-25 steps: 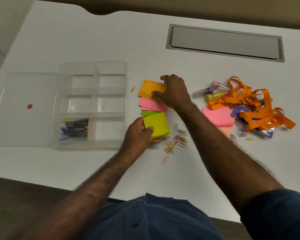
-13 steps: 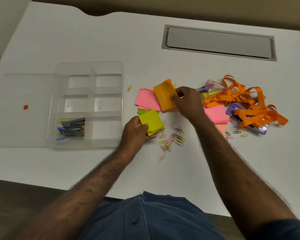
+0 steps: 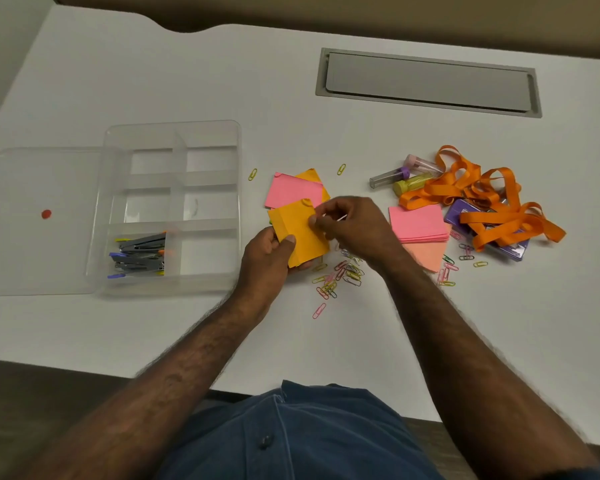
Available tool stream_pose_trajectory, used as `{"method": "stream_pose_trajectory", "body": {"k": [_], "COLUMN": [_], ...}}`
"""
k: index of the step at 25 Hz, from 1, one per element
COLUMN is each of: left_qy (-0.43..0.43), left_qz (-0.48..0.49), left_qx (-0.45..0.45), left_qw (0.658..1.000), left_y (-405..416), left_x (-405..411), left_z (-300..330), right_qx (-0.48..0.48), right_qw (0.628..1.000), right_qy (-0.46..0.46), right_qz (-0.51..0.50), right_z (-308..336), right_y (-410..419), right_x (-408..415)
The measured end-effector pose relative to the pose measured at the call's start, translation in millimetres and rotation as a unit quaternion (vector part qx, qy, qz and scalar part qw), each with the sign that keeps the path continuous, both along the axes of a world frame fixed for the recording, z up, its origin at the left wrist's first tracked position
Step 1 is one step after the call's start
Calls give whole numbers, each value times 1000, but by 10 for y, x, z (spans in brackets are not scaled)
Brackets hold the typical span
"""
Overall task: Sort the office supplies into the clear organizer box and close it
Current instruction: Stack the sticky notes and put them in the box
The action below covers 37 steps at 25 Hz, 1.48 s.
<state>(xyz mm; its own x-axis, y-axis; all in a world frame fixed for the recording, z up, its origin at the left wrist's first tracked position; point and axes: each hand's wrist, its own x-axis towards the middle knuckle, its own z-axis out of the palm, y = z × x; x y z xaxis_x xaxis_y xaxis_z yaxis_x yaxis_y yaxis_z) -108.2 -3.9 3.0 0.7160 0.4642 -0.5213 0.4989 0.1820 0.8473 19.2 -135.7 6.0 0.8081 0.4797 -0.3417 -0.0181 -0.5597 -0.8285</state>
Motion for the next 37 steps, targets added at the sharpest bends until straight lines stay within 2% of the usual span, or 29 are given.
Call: {"method": "stream_pose_trajectory", "body": {"k": [3, 6, 8, 10, 12, 16, 19, 21, 25, 27, 30, 33, 37], "left_qy": [31, 48, 52, 53, 44, 32, 23, 12, -3, -13, -38, -92, -133], "left_qz": [14, 19, 21, 20, 23, 32, 36, 41, 34, 29, 11, 7, -5], "left_qx": [9, 17, 14, 17, 12, -18, -32, -43, -49, -54, -58, -72, -60], "left_qw": [999, 999, 998, 998, 999, 999, 999, 998, 998, 998, 998, 993, 989], "left_y": [42, 25, 4, -4, 8, 20, 36, 65, 110, 126, 153, 174, 263], "left_x": [-65, -111, -123, -138, -154, -173, -182, -188, -191, -183, -169, -190, -261], "left_z": [-14, -22, -18, -7, -3, -14, 1, 17, 58, 96, 172, 268, 338], "right_qx": [-68, -142, -215, -259, -277, -298, -279, -236, -78, 20, 123, 130, 70], "right_qw": [988, 970, 935, 905, 902, 924, 933, 952, 993, 995, 986, 983, 990], "right_qy": [-135, -175, -223, -274, -278, -194, -197, -180, -72, -25, 45, 75, 51], "right_qz": [-6, 92, 170, 195, 180, 143, 117, 77, -51, -96, -106, -104, -112], "right_z": [-36, -108, -172, -217, -243, -241, -249, -240, -41, 139, 396, 496, 480], "right_y": [206, 474, 601, 645, 639, 533, 380, 259, -32, -121, -94, 69, 354], "right_x": [219, 397, 454, 466, 469, 484, 457, 427, 327, 204, -50, -320, -637]}}
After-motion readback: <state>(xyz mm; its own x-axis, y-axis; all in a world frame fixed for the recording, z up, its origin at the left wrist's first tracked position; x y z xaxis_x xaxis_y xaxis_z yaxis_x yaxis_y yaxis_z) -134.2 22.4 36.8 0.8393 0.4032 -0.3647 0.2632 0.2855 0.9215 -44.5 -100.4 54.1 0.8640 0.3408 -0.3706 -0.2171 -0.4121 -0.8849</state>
